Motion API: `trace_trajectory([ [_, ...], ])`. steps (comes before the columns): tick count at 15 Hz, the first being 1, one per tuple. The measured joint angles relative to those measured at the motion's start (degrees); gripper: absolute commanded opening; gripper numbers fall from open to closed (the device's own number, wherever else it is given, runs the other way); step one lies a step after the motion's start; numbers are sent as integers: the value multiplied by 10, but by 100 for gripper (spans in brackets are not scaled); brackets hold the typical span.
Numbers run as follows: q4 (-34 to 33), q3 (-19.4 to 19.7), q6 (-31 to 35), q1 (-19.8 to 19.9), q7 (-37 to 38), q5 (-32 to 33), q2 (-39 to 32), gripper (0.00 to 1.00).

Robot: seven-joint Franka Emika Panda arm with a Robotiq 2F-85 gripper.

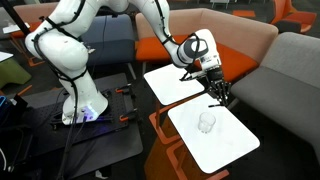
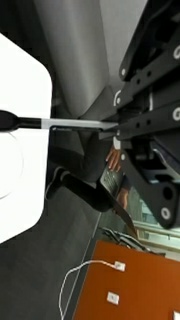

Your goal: Put the marker in the glass cup

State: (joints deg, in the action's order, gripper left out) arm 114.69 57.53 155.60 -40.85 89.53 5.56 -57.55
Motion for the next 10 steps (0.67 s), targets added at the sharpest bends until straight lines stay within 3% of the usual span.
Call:
trace_trajectory([
  [10, -1, -2, -41, 14, 32, -2, -32, 3],
])
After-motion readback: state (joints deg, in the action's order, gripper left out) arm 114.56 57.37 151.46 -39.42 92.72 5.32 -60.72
